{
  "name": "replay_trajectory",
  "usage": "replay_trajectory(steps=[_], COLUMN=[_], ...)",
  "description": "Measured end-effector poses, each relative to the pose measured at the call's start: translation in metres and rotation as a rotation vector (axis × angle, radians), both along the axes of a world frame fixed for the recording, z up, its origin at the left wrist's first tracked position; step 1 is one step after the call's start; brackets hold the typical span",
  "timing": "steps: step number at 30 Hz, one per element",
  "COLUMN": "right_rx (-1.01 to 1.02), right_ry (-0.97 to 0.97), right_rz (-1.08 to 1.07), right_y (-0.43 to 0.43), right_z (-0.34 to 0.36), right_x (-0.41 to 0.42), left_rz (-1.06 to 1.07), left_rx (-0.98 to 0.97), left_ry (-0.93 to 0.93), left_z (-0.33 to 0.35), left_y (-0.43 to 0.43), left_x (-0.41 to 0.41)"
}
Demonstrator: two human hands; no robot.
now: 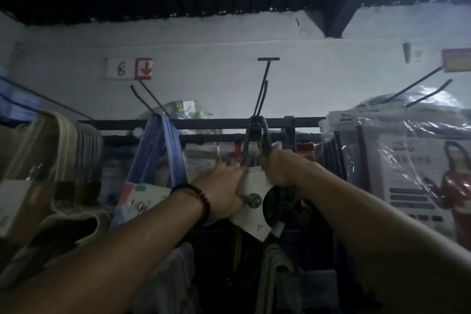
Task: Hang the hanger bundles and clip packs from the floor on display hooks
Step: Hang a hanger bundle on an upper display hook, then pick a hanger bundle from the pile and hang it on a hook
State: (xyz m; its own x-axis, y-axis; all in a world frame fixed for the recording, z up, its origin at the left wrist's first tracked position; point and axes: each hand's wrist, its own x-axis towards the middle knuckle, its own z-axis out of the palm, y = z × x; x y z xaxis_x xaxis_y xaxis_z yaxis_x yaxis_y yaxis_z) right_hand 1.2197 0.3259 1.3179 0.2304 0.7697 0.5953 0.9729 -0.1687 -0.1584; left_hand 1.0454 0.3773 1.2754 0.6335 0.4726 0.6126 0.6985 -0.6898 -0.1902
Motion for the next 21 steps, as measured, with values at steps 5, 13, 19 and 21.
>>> replay_trajectory(steps=[5,13,19,21], right_rx=[0.226,0.387,0.169,0.037], right_ry=[0.014,-0.197,-0.07,0.003], right_rz=[-0.014,0.352,0.761,0.868], right_y=[-0.038,-0.114,-0.153,-0.152], right_z=[-0.007,-0.045,-0.158,-0.215], right_x=[-0.026,-0.202,-0.377,-0.44], left_rz=[-0.045,-0.233,0.09,0.26], left_rx=[-0.067,0.166,-0.066,-0.218], left_ry=[-0.118,-0.483,-0.572,-0.597], left_z=[0.006,-0.059,-0.202,-0.263], left_y=[-0.038,-0.114,-0.175,-0.201], left_x=[-0.047,-0.222,-0.438,-0.506])
